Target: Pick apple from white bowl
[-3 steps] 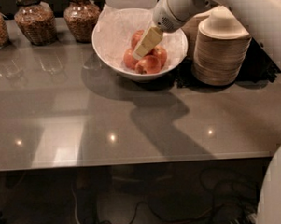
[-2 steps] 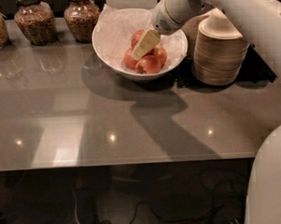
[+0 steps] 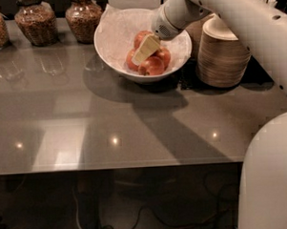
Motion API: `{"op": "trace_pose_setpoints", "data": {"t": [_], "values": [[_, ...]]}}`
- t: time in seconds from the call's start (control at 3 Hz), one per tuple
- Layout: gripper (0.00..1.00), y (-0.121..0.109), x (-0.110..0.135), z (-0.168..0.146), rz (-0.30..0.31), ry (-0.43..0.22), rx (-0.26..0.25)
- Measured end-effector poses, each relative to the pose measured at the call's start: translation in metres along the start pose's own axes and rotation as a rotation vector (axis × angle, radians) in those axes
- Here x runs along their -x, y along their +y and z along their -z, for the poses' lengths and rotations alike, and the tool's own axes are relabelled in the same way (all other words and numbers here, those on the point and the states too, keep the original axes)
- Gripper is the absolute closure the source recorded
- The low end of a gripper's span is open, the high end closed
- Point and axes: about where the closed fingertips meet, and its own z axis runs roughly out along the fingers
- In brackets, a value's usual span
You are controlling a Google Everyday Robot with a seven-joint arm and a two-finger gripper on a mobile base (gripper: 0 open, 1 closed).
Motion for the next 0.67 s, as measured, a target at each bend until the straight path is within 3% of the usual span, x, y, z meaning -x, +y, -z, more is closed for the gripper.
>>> {"op": "trace_pose_setpoints", "data": {"t": [0.33, 0.67], "values": [[0.29, 0.0003, -0.0001, -0.0004, 0.0, 0.0, 0.001], [0.53, 0.0039, -0.0002, 0.0007, -0.001, -0.001, 0.003]]}}
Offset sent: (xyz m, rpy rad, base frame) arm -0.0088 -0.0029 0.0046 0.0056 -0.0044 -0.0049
